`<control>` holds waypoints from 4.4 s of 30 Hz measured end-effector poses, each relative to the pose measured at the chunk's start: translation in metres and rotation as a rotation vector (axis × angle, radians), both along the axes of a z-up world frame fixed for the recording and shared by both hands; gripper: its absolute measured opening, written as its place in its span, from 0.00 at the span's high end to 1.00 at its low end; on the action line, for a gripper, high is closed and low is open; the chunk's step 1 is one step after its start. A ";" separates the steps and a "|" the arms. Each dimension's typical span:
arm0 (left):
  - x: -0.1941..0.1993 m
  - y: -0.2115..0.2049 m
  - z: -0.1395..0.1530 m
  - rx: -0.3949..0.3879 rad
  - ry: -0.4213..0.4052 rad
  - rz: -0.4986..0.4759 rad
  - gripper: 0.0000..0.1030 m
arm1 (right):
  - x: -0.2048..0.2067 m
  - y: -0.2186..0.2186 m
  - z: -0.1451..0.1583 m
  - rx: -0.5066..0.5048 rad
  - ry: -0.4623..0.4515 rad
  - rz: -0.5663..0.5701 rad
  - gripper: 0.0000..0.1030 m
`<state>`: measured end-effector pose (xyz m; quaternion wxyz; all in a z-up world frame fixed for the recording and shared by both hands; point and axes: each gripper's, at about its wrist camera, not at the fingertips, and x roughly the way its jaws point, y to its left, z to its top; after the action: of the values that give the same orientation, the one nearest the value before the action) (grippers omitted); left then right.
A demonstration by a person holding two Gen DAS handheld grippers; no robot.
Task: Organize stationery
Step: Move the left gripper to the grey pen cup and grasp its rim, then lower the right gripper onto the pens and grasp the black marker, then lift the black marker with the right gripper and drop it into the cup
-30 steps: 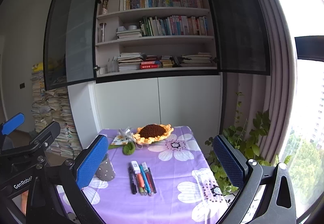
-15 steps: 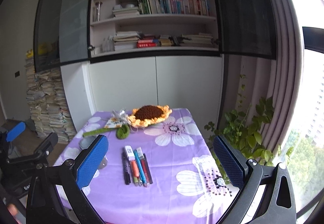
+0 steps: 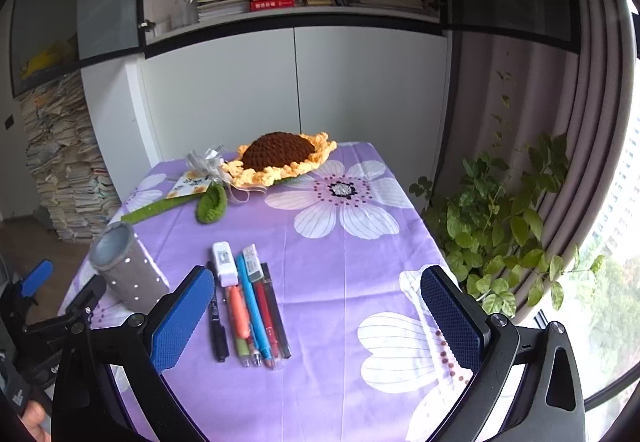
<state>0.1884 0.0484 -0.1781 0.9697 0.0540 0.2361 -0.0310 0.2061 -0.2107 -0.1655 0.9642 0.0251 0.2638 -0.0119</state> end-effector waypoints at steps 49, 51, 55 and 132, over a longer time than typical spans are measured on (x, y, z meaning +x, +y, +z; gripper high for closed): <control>0.056 0.005 -0.018 -0.100 0.094 -0.175 0.31 | 0.086 0.016 -0.045 -0.059 0.170 0.082 0.00; 0.053 0.002 -0.018 -0.085 0.086 -0.186 0.30 | 0.085 0.017 -0.046 -0.061 0.176 0.092 0.00; 0.052 -0.001 -0.023 -0.071 0.100 -0.187 0.28 | 0.083 0.023 -0.049 -0.065 0.192 0.144 0.00; 0.035 0.022 -0.025 -0.106 0.005 -0.173 0.31 | 0.063 0.131 0.066 0.165 -0.076 0.754 0.91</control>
<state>0.2233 0.0701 -0.2027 0.9643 0.0230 0.2310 -0.1272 0.2695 -0.0801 -0.0999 0.9046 0.0040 0.2189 0.3657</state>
